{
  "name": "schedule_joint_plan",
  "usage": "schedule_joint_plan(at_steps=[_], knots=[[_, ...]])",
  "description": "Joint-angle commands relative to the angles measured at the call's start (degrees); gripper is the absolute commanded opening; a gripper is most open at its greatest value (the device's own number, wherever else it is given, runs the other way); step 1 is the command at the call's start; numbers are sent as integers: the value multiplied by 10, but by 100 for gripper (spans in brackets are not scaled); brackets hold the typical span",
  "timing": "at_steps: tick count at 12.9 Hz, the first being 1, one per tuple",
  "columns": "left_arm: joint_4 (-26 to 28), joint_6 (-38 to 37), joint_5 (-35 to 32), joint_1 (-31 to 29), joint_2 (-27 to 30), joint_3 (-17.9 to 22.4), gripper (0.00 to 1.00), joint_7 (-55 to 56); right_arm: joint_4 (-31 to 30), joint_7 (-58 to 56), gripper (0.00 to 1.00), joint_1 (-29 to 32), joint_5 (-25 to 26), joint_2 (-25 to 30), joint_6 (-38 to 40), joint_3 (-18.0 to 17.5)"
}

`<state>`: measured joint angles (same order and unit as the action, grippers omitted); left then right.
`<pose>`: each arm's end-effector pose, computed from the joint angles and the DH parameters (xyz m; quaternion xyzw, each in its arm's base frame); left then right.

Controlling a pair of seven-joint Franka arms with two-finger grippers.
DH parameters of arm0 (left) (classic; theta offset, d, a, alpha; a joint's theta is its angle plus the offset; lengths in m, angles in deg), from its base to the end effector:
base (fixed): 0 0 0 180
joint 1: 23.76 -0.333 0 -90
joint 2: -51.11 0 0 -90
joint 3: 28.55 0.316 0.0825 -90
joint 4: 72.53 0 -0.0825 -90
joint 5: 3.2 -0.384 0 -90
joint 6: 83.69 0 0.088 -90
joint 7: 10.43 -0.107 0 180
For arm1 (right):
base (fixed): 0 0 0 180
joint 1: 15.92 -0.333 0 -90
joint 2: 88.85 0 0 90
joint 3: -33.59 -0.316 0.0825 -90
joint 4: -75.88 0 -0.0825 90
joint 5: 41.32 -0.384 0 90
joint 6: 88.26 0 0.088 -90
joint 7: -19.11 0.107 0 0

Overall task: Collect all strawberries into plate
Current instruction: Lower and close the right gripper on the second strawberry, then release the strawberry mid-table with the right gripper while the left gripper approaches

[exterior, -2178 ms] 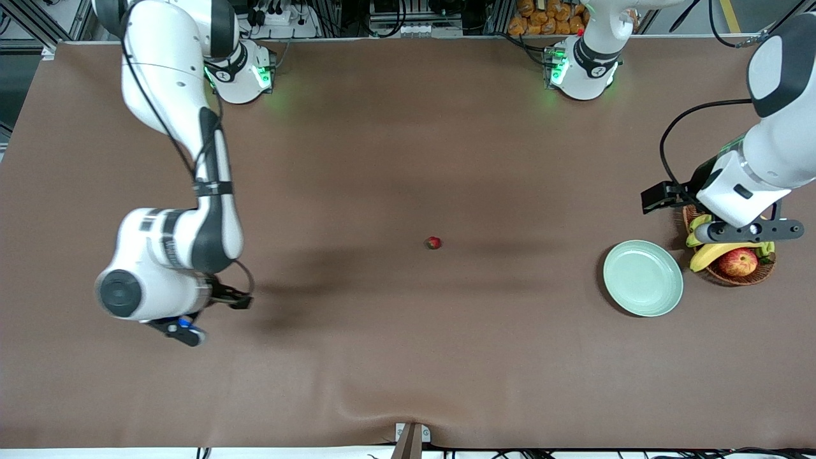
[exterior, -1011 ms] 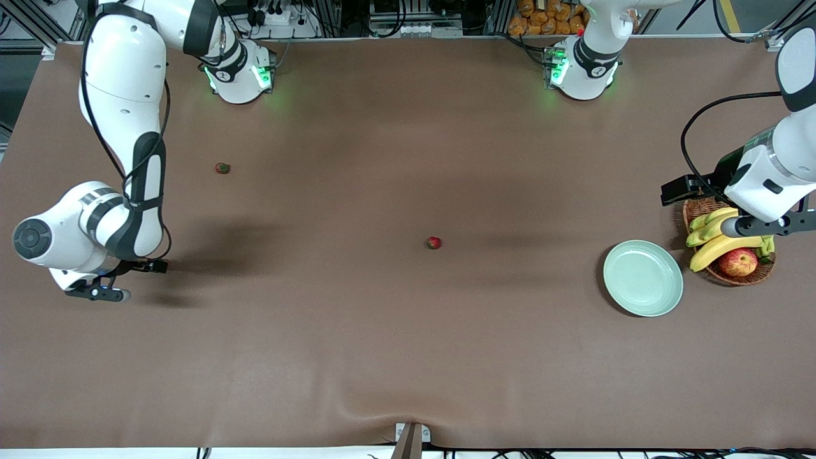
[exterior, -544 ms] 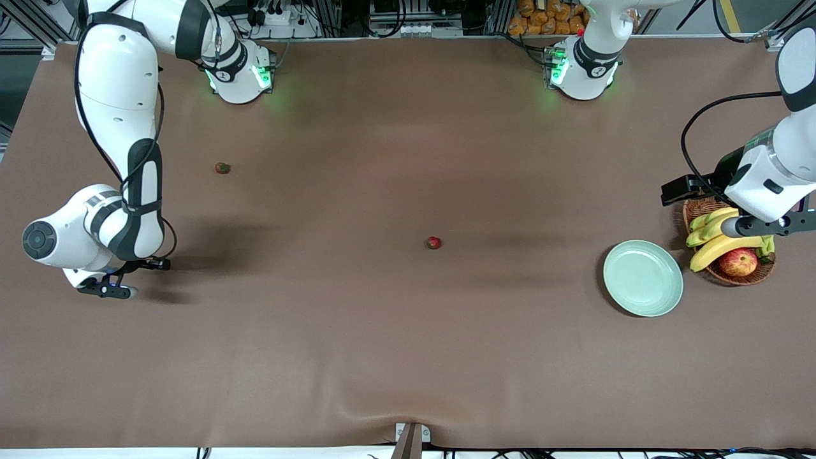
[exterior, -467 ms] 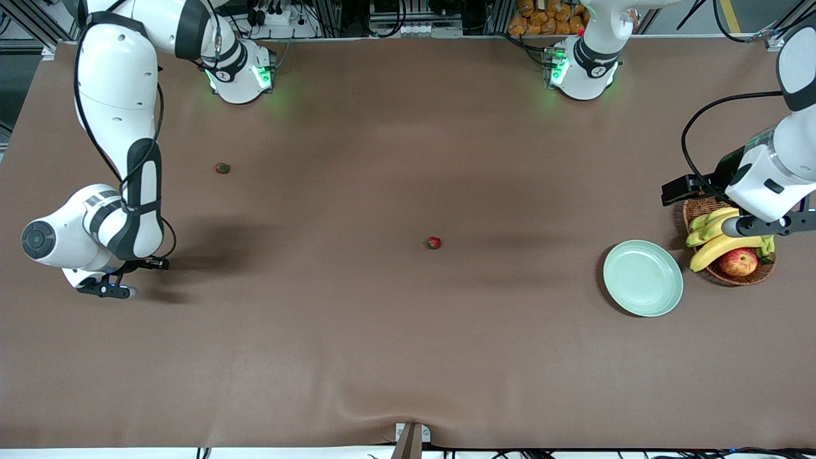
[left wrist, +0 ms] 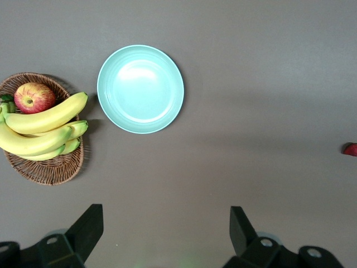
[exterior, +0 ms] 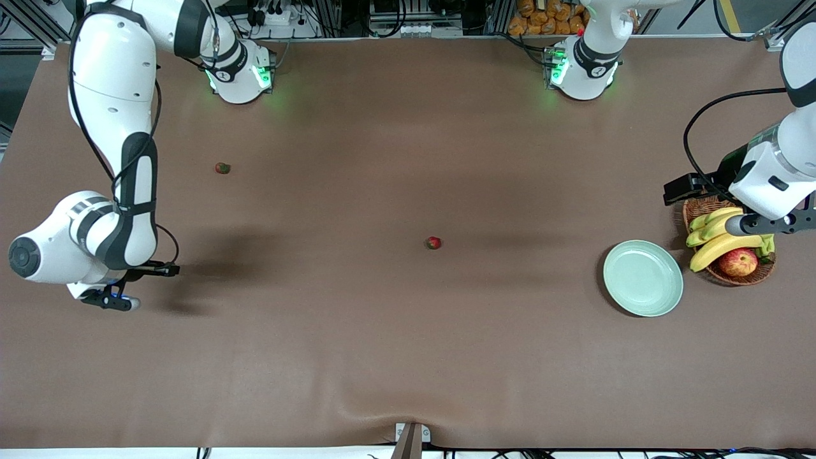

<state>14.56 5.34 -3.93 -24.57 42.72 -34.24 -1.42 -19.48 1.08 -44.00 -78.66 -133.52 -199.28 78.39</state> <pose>0.5914 -0.0451 0.5632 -0.9978 -0.0359 0.0556 0.0059 0.6451 -0.0917 0.2306 -0.9877 0.1058 0.1038 0.0506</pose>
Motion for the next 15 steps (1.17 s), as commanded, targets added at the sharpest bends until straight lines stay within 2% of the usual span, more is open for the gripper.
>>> schedule_joint_plan(at_steps=[1,3,5,7,9,10,12,15], knots=[[-4,-10,3,-2,7,-1,100,-8,56,102,0,-16,-4,11,73,-2],[-3,-10,0,-2,7,0,100,-9,102,230,0,-46,-10,11,112,-7],[-3,-10,1,-6,3,0,100,-8,126,348,0,-87,-26,10,117,-17],[-3,-10,6,-2,-1,-1,100,-1,155,464,0,-111,-96,5,114,-28],[-7,-1,47,11,-38,-12,100,1,192,548,0,-112,-133,-2,94,-72],[-21,24,64,32,-62,-14,100,24,199,599,0,-114,-137,-3,56,-99],[-59,63,69,109,-120,-13,100,102,203,686,0,-114,-135,-9,-64,-187],[-63,181,64,205,-204,-12,100,112,210,730,0,-117,-135,-40,-205,-270]])
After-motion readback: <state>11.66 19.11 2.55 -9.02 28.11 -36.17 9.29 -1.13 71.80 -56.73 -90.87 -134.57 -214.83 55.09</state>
